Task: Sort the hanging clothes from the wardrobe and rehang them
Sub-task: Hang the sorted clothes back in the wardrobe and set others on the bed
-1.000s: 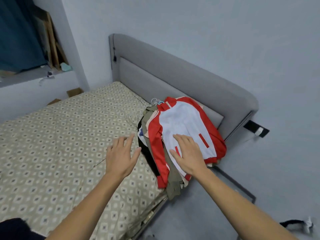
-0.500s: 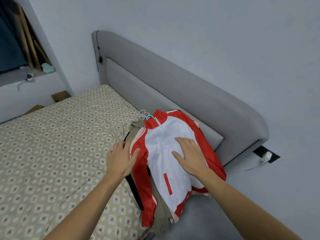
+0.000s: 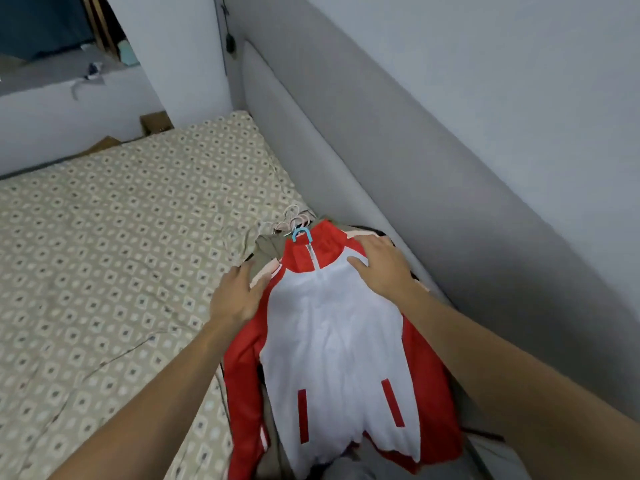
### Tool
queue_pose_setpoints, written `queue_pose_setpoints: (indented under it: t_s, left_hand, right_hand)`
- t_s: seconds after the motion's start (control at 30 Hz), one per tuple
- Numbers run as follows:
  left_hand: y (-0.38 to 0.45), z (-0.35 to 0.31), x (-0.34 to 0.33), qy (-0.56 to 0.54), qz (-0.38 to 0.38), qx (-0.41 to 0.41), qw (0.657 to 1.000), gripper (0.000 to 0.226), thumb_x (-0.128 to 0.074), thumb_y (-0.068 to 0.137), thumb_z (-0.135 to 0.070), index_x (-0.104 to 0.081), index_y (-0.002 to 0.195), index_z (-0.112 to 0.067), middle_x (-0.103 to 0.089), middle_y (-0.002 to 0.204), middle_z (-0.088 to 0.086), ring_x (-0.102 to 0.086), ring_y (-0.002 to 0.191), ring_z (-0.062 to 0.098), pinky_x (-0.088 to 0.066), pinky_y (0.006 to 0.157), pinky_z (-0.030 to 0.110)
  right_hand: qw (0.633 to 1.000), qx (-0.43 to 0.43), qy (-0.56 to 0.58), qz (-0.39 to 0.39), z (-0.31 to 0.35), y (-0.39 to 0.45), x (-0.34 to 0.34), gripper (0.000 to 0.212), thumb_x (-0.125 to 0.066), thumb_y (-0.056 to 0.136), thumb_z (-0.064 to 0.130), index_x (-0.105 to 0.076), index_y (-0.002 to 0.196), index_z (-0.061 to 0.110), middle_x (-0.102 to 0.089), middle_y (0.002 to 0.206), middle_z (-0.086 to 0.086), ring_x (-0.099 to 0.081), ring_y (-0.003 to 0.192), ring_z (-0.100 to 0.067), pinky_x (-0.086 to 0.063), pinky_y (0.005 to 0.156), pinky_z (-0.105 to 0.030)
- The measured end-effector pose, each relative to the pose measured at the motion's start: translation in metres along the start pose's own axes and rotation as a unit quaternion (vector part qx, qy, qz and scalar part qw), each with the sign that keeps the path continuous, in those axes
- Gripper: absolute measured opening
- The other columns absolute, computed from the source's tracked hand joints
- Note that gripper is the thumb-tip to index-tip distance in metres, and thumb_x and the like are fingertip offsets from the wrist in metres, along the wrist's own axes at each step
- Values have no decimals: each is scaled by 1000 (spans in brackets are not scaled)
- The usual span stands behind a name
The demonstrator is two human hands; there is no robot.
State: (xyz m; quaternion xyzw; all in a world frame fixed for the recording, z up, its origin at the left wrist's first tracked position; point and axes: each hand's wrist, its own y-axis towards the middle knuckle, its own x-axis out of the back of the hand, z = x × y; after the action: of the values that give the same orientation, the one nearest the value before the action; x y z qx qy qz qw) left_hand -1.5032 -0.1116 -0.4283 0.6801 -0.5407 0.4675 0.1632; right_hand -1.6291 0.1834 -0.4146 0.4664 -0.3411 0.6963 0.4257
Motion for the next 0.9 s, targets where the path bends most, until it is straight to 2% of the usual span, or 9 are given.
queue_pose_setpoints:
  t_s: [0.13,0.2,0.27,0.33,0.43,0.63,0.77,0.9]
  left_hand:
    - [32,-8,-40,12,35,31,999,52,-52,103,-51,-53,145,-19,-55,139,14,-49,133,34,-40,105,44]
    - [45,-4,-53,20,52,55,997,65,-48,99,-63,-54,144,-16,-55,137,18,-51,131,36,-42,106,44]
    - [57,0,-64,22,69,87,994,85,-36,88,-77,-50,148,-18,-53,139,18,-50,133,37,-42,110,44]
    - [67,3,-75,11,94,121,988,78,-43,93,-75,-46,153,-26,-49,145,14,-46,139,35,-38,114,45]
    - [74,7,-91,-5,104,126,987,64,-54,99,-62,-43,154,-33,-46,147,9,-44,142,33,-37,115,48]
    - [83,10,-110,27,111,123,986,70,-59,97,-57,-39,157,-27,-41,147,9,-40,140,33,-41,110,51]
    - [79,10,-120,74,67,96,990,63,-63,95,-54,-47,145,-18,-40,134,8,-40,131,29,-46,98,49]
    - [73,13,-129,78,54,82,992,61,-63,96,-53,-48,139,-14,-44,132,10,-42,129,31,-47,96,50]
  right_hand:
    - [998,37,-23,44,-42,54,-21,51,-64,98,44,-58,139,13,-61,138,-9,-51,128,-35,-44,106,-50]
    - [997,39,-44,60,-57,75,-31,51,-63,98,45,-57,138,15,-61,136,-9,-51,127,-34,-44,105,-49]
    - [995,36,-57,72,-66,91,-39,51,-60,97,49,-57,137,18,-60,132,-8,-51,125,-34,-45,103,-49]
    - [993,40,-72,83,-71,100,-47,50,-58,98,51,-57,135,19,-58,129,-8,-51,124,-34,-45,102,-48]
    - [992,49,-101,64,-73,106,-56,45,-58,99,51,-61,127,16,-57,122,-11,-51,120,-35,-42,97,-49]
    - [984,116,-127,40,-72,113,-64,36,-66,94,47,-67,118,21,-55,114,-6,-51,112,-31,-42,91,-47]
    - [980,126,-143,55,-72,108,-68,39,-72,89,47,-66,117,19,-57,111,-5,-53,109,-31,-41,90,-47]
    - [981,117,-137,64,-73,105,-68,44,-81,84,41,-62,115,17,-61,108,-6,-57,104,-32,-40,88,-47]
